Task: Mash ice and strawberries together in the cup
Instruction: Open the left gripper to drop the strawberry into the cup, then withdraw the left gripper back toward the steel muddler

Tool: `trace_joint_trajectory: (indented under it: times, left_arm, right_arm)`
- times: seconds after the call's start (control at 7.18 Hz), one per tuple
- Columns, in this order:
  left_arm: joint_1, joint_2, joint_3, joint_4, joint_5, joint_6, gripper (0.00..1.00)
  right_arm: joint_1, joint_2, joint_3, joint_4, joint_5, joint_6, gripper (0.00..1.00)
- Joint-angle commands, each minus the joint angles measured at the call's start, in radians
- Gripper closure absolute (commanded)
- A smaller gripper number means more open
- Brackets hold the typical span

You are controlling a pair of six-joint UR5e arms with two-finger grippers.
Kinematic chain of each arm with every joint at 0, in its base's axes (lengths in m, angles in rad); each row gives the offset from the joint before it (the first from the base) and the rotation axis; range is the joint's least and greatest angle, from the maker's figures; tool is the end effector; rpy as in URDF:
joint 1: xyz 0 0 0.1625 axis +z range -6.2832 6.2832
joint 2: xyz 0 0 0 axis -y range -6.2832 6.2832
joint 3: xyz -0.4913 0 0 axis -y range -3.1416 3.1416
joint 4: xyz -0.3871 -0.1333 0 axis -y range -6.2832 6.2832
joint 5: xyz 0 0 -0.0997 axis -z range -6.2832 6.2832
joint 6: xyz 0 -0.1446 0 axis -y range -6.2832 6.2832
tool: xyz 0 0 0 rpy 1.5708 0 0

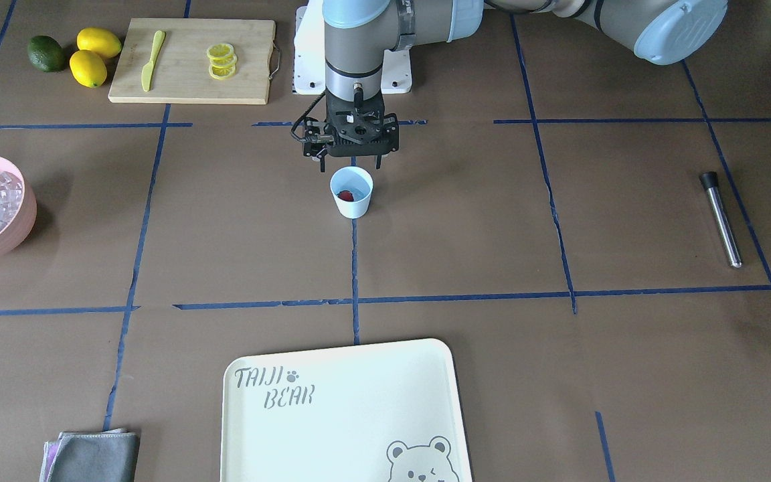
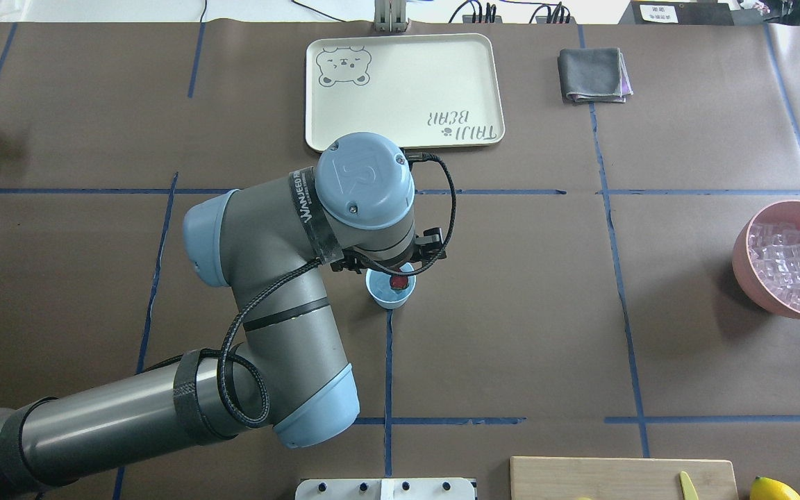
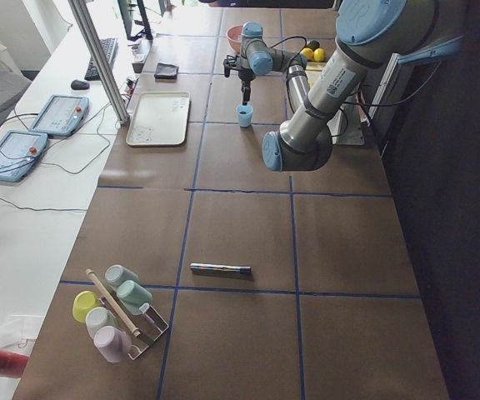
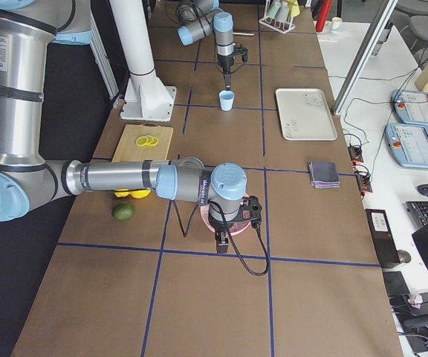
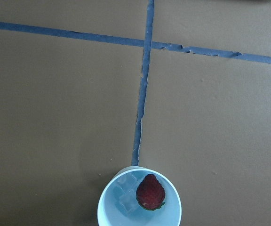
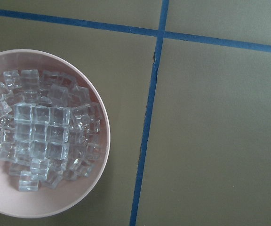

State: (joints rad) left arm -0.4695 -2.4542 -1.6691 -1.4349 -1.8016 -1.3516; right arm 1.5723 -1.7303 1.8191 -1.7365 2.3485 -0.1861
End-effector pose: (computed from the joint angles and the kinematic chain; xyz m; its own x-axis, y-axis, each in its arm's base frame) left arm 0.6380 -0.4361 0.1711 0.6398 -0.0872 -0.7636 0.1523 0.9882 0.0147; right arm 0.0324 -0.3990 0.7236 0.7004 -0.1305 0.7017 0.1303 0.9900 0.0539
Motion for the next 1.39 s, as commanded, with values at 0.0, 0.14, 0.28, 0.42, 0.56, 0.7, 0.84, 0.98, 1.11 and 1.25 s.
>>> trace_joint_trajectory:
  times: [0.0, 0.14, 0.28, 0.42, 0.56, 0.7, 0.84, 0.98, 1.11, 1.25]
  left_arm:
    - [-0.046, 0.071, -0.058, 0.027, -0.021, 0.139, 0.00]
    - [-0.102, 0.162, -0.139, 0.043, -0.081, 0.251, 0.00]
    - [-0.188, 0.292, -0.250, 0.050, -0.169, 0.413, 0.00]
    - [-0.287, 0.398, -0.323, 0.053, -0.255, 0.556, 0.00]
    - [-0.367, 0.532, -0.361, 0.045, -0.304, 0.724, 0.00]
    - [-0.480, 0.631, -0.365, 0.038, -0.364, 0.887, 0.00]
    - [-0.605, 0.714, -0.360, 0.037, -0.454, 1.055, 0.00]
    - [-0.724, 0.794, -0.354, 0.037, -0.516, 1.200, 0.00]
    - [-0.814, 0.875, -0.350, 0.034, -0.530, 1.295, 0.00]
    - [-0.842, 0.920, -0.331, 0.031, -0.522, 1.319, 0.00]
  right_arm:
    - [0.000, 0.000, -0.001, 0.000, 0.000, -0.001, 0.00]
    - [0.000, 0.000, -0.001, 0.000, 0.000, -0.001, 0.00]
    - [0.000, 0.000, -0.001, 0.000, 0.000, -0.001, 0.00]
    - [0.000, 0.000, -0.001, 0.000, 0.000, -0.001, 0.00]
    - [0.000, 0.000, -0.003, 0.000, 0.000, -0.001, 0.00]
    - [0.000, 0.000, -0.004, 0.000, 0.000, -0.001, 0.00]
    - [0.000, 0.000, -0.004, 0.000, 0.000, -0.001, 0.00]
    - [0.000, 0.000, -0.006, 0.000, 0.000, -0.001, 0.00]
    - [0.000, -0.002, -0.007, 0.000, 0.000, -0.001, 0.00]
    - [0.000, -0.002, -0.006, 0.000, 0.000, -0.001, 0.00]
